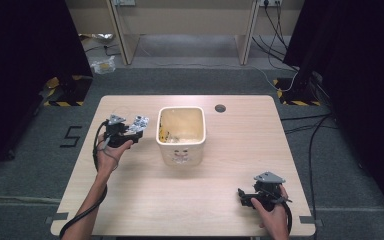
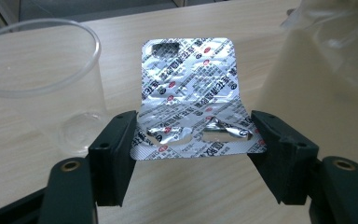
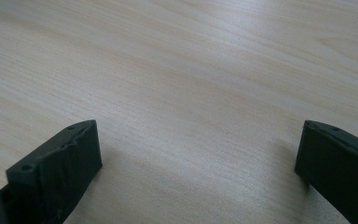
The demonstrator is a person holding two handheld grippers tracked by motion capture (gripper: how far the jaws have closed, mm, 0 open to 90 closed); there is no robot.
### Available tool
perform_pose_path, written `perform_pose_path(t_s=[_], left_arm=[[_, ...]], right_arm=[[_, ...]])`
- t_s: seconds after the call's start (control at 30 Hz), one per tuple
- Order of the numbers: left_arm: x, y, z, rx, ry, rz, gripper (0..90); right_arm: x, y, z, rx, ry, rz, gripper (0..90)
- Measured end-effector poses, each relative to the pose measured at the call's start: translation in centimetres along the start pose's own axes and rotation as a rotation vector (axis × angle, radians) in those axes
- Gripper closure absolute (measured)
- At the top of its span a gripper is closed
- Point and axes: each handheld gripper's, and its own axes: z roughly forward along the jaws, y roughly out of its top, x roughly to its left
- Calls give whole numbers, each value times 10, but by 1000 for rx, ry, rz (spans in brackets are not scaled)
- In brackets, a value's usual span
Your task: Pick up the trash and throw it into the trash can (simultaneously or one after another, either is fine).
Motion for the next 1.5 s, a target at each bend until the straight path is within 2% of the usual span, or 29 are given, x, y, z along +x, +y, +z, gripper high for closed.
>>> perform_pose_path(t_s=[0.13, 0.57, 0.93, 1.2, 1.3, 1.43, 1.47, 1.5], left_arm=[[-2, 8, -14, -18, -26, 8, 340], [-9, 23, -39, -41, -91, 37, 340], [-20, 37, -62, -88, -145, 68, 341], [-39, 47, -68, -93, -202, 107, 341], [-50, 49, -69, -94, -237, 125, 341], [-64, 53, -66, -82, -262, 162, 341], [-71, 55, -64, -78, -273, 172, 341], [-71, 55, -64, -78, -273, 172, 341]], right_arm=[[0, 0, 0, 0, 0, 0, 3], [0, 0, 0, 0, 0, 0, 3], [0, 0, 0, 0, 0, 0, 3], [0, 0, 0, 0, 0, 0, 3], [0, 0, 0, 0, 0, 0, 3], [0, 0, 0, 0, 0, 0, 3], [0, 0, 0, 0, 0, 0, 3], [0, 0, 0, 0, 0, 0, 3]])
